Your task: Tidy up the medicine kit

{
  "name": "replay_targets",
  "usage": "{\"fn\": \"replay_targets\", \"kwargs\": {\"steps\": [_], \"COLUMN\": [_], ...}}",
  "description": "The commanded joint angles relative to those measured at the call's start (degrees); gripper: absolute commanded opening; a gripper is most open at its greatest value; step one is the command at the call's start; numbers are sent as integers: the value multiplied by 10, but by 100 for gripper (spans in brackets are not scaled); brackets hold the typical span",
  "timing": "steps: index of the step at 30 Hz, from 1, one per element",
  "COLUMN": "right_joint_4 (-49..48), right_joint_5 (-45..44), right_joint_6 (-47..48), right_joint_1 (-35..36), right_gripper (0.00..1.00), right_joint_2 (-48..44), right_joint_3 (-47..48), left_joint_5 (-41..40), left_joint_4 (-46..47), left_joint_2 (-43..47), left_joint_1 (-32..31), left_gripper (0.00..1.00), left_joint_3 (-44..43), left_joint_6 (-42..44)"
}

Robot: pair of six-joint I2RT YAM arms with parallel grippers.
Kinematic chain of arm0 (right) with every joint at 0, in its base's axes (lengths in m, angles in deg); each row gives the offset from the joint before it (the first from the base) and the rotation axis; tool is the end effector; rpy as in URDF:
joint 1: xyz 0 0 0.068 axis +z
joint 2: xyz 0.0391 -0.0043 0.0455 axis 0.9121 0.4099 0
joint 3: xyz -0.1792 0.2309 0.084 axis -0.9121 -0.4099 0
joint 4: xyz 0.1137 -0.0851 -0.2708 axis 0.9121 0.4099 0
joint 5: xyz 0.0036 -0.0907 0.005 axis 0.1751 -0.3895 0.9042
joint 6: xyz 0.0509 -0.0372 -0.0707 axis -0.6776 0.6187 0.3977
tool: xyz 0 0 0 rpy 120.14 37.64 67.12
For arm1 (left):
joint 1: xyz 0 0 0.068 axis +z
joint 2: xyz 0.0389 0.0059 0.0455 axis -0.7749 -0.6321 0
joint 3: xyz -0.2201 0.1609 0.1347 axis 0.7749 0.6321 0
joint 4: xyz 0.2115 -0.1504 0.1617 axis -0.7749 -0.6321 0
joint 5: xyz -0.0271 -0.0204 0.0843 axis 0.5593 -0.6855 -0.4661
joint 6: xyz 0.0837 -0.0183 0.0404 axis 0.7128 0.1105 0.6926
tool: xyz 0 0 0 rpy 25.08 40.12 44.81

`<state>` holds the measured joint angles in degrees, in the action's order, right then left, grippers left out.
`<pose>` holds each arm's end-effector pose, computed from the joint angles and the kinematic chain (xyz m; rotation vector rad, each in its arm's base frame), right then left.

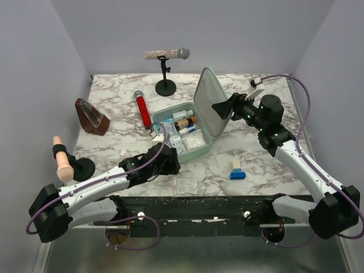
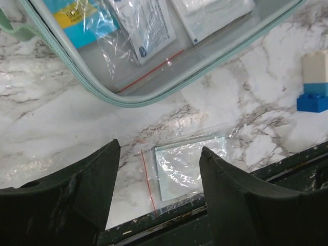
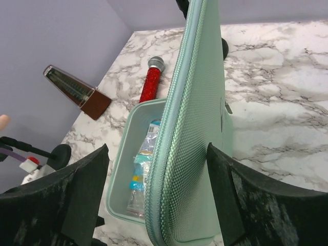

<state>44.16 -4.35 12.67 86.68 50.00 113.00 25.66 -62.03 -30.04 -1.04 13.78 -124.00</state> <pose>0.3221 0.1497 0.3553 -0.1569 1.7458 0.8542 0.1790 -0.1970 0.1969 -0.0255 2.3905 -0.6062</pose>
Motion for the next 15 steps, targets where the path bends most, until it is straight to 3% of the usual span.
{"fn": "replay_targets", "kwargs": {"steps": [1, 7, 11, 15], "right_joint_4": [22, 20, 20, 21], "right_joint_5": [14, 12, 15, 11], "right_joint_6": [-3, -7, -10, -10], "right_joint_1": [-5, -5, -5, -4], "right_gripper": [85, 86, 86, 86], "right_joint_2": [10, 12, 3, -6], "right_joint_3": [16, 13, 3, -11], "left_joint_5": [14, -44, -37, -13], "left_joint_4": [-13, -28, -8, 37], "left_joint_2": [-52, -129, -133, -118], "left_joint_1": [-42, -113, -125, -129], "left_gripper": [76, 90, 99, 99], "left_joint_3": [2, -20, 10, 53], "left_joint_6": [6, 0, -26, -39]}}
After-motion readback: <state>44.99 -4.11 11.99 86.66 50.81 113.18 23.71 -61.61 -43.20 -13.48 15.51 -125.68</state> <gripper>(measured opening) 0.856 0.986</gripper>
